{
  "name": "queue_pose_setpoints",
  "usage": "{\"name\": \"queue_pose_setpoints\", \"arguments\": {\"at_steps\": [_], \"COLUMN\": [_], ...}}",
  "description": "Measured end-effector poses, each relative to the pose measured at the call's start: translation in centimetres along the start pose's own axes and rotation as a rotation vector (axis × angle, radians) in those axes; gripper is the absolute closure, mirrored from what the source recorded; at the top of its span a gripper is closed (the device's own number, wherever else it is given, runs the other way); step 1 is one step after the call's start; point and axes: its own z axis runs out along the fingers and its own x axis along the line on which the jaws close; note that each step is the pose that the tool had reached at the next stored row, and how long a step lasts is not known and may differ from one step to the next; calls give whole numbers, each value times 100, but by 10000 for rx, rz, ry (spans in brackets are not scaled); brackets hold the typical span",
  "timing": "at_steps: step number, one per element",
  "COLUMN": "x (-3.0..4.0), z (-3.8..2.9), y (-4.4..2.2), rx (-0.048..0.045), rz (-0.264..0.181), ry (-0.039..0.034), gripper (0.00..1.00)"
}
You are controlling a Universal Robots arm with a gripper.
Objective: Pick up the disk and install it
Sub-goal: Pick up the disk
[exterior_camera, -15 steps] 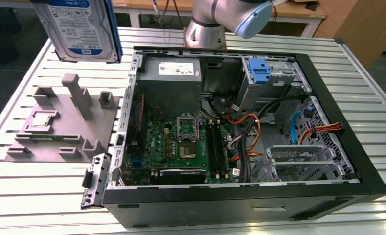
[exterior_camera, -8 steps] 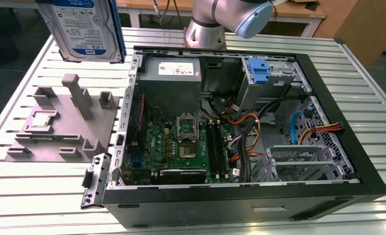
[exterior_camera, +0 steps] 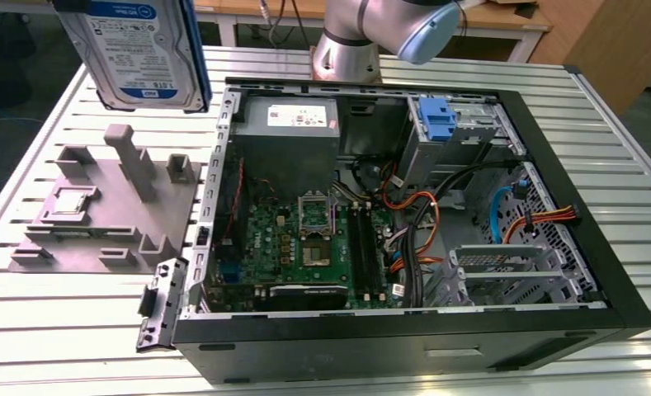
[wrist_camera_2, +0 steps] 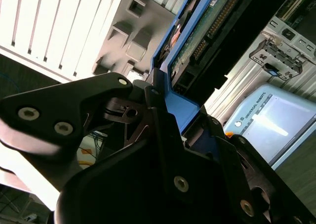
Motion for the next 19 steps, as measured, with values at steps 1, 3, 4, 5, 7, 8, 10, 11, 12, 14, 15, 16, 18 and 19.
{"name": "queue_pose_setpoints", "arguments": {"at_steps": [1,3,4,5,7,8,10,11,12,14,15,16,18,19], "x": [17,35,37,37,37,37,35,35,34,33,32,32,31,31], "z": [0,0,0,-1,-3,-4,-6,-7,-8,-9,-10,-11,-12,-12], "y": [0,-1,-12,-33,-91,-123,-194,-225,-257,-318,-350,-378,-414,-422], "rx": [0,1,1,0,1,1,0,0,0,1,1,0,0,0], "rz": [-1,0,0,1,1,0,-1,-1,0,0,0,0,0,0], "ry": [0,1,1,2,2,2,2,3,2,2,2,2,2,2], "gripper": [63,63,63,63,63,63,63,63,63,63,63,63,63,63]}}
